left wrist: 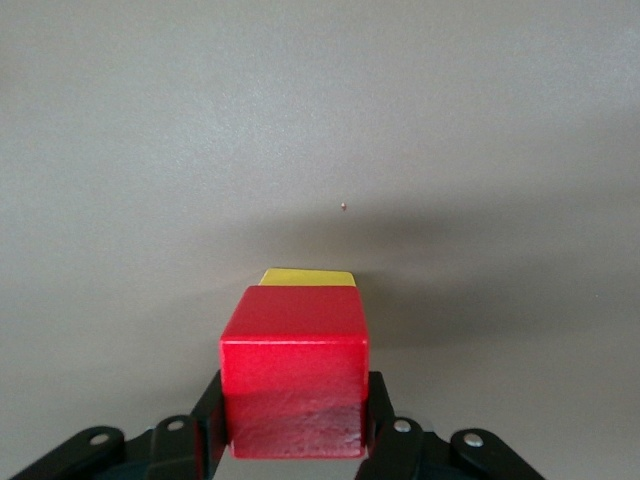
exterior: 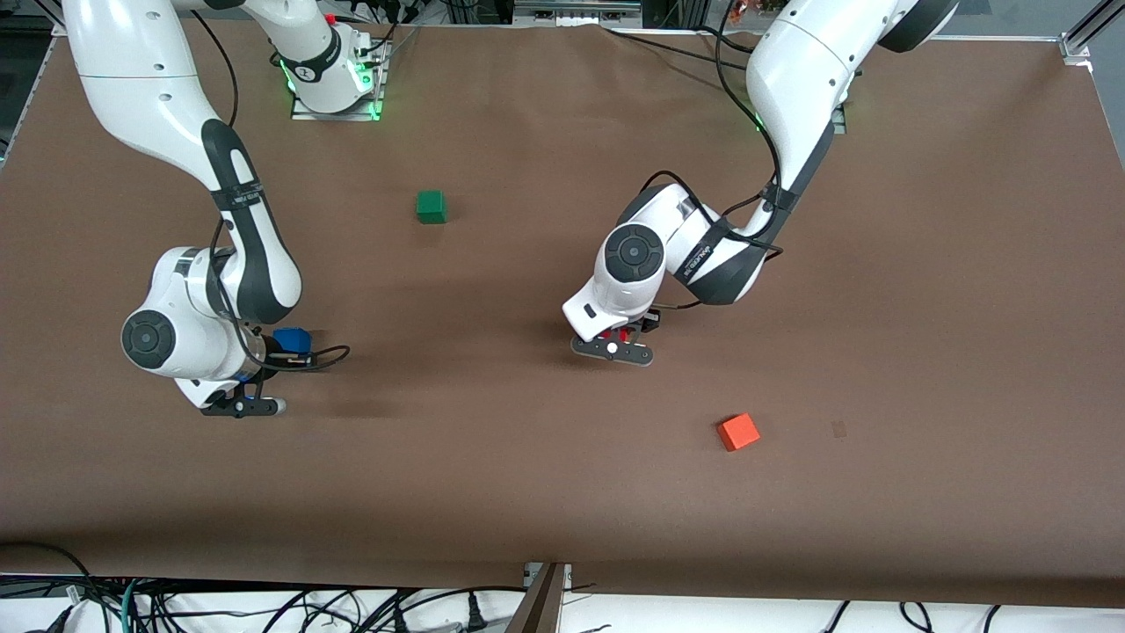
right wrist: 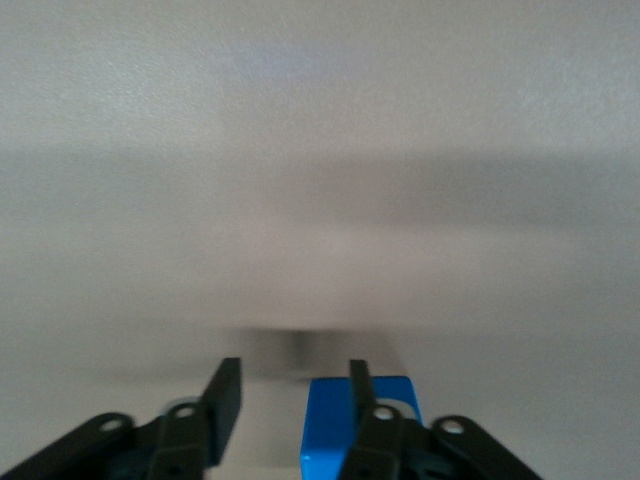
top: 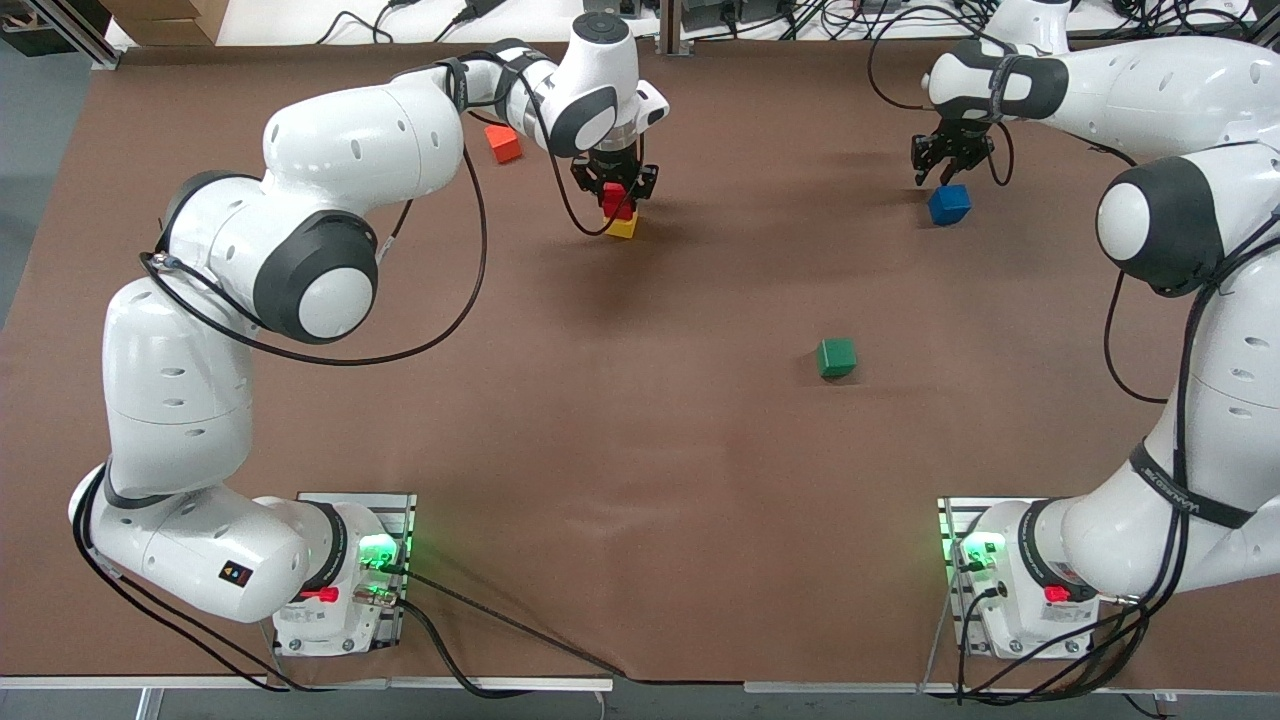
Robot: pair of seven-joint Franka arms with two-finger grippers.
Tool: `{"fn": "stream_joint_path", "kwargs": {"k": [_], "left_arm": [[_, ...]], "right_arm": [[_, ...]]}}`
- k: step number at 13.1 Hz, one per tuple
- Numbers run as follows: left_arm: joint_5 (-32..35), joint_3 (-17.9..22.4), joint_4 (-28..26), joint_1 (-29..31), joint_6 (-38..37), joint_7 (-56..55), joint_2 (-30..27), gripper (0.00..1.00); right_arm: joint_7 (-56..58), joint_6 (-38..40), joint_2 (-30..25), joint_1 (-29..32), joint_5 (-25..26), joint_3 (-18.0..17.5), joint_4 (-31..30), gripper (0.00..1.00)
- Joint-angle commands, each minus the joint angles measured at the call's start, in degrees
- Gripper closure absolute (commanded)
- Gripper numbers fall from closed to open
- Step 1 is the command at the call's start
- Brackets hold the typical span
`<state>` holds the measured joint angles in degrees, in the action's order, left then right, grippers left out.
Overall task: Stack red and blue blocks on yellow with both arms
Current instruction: 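Lower the red cube onto the yellow cube while the right gripper grasps blue, then open the left gripper and withdraw it from the red cube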
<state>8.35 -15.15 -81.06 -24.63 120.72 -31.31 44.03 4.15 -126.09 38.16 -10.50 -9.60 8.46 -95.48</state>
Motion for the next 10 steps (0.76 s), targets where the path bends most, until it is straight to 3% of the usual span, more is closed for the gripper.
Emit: {"fn": "stream_joint_path", "kwargs": {"k": [1, 2, 3, 6, 8, 10], "left_arm": [[2.1, 0.5, 1.9, -0.8, -0.8, -0.9, 0.9, 0.98], [2.8, 0.5, 1.9, -0.8, -0.8, -0.9, 0.9, 0.73], [2.6, 0.4, 2.0, -0.5, -0.9, -0.9, 0.8, 0.01], [1.9, 0.4, 4.7, 0.1, -3.5, -1.0, -0.5, 0.0], [1.8, 0.4, 11.2, 0.4, -12.4, -1.0, -0.4, 0.0], [1.9, 0.4, 17.0, 2.2, -19.9, -1.0, -1.2, 0.0]], "right_arm": [[3.5, 3.4, -2.3, 0.7, -0.8, -0.1, -0.2, 0.18], [3.3, 4.7, -2.3, 0.7, -0.8, 0.0, -0.4, 0.17], [3.8, 4.9, -2.2, 1.1, -0.9, -0.1, -1.1, 0.16], [7.0, 4.0, -2.0, 2.0, -0.9, -0.1, -3.8, 0.16], [7.1, 4.0, -1.7, 2.6, -1.0, -0.1, -3.9, 0.17], [7.1, 4.0, -1.6, 2.6, -1.0, -0.1, -4.3, 0.28]]}}
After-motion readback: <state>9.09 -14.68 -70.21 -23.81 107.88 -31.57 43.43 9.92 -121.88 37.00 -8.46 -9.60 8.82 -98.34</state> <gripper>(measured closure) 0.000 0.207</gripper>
